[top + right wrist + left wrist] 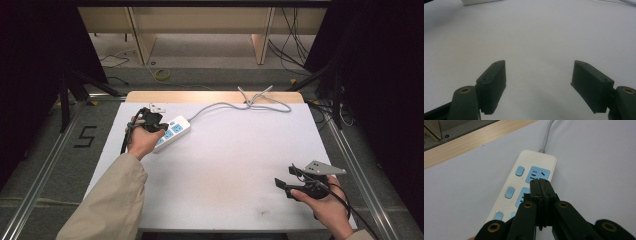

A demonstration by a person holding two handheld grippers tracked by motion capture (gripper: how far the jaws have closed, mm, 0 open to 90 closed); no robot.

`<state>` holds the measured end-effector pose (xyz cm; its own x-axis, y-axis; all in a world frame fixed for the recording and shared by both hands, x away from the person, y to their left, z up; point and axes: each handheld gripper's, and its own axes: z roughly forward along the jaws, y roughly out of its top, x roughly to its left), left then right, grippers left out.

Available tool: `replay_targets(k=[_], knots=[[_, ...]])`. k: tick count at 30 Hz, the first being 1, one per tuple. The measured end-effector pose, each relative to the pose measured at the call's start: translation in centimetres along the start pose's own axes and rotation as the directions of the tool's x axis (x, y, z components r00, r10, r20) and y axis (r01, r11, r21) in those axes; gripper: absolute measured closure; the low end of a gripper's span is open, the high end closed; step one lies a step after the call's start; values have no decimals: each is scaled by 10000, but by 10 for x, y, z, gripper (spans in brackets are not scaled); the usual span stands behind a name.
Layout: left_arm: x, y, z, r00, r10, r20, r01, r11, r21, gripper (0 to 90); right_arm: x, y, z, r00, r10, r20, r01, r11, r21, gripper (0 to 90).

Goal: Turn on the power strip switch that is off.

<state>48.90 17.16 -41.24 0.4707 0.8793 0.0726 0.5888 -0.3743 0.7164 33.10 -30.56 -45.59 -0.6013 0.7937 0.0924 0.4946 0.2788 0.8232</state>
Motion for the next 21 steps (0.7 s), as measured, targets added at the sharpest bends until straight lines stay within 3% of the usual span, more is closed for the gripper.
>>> replay_targets(k=[17,21], knots=[[4,11,19,9999,-89,47,87,9993,357,898,-1,-1,-1,10000,19,-16,-19,10000,-35,280],[4,13,22,9993,-302,228,294,9989,363,898,-1,0,0,10000,34,-22,-34,10000,-40,281]])
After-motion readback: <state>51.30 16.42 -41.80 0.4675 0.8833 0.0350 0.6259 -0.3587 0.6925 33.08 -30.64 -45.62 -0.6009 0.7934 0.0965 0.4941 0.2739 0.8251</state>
